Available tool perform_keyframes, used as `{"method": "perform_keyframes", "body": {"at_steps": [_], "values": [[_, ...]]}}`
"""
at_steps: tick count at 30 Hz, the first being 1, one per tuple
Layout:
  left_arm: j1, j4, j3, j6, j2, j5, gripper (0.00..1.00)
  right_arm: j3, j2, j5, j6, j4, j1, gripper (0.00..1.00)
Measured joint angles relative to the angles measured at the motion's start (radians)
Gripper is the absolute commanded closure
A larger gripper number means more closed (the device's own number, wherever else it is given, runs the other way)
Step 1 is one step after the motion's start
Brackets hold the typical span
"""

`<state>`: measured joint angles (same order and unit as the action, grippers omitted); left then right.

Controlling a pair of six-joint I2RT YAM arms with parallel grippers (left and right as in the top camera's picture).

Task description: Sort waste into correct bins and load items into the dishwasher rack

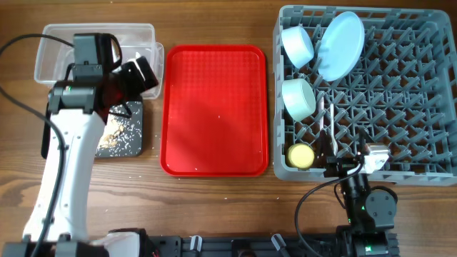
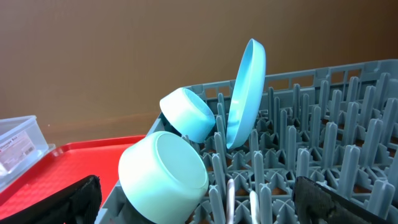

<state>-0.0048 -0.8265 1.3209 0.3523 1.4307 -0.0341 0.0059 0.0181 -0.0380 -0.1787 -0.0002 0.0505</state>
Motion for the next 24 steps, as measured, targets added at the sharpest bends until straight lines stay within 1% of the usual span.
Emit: {"method": "perform_keyframes", "body": {"at_steps": [2,3,5,8,12,22,24], "values": [[0.000,0.085,-0.032,0.000,-0.060,0.000,0.00,0.000,0.000,0.000,0.000,0.000,0.000,0.00],[0.000,0.157,-0.069,0.000,-0.106,0.000,0.00,0.000,0.000,0.000,0.000,0.000,0.000,0.00],[0.000,0.245,-0.135,0.000,-0.202,0.000,0.00,0.000,0.000,-0.003,0.000,0.000,0.000,0.00],[0.000,0.394,-0.272,0.000,-0.362,0.000,0.00,0.000,0.000,-0.007,0.000,0.000,0.000,0.00],[0.007,0.570,-0.509,0.000,-0.597,0.000,0.00,0.000,0.000,-0.007,0.000,0.000,0.000,0.00],[0.021,0.801,-0.954,0.000,-1.052,0.007,0.00,0.000,0.000,-0.007,0.000,0.000,0.000,0.00],[0.021,0.865,-1.026,0.000,-1.112,0.008,0.00,0.000,0.000,-0.007,0.000,0.000,0.000,0.00]]}}
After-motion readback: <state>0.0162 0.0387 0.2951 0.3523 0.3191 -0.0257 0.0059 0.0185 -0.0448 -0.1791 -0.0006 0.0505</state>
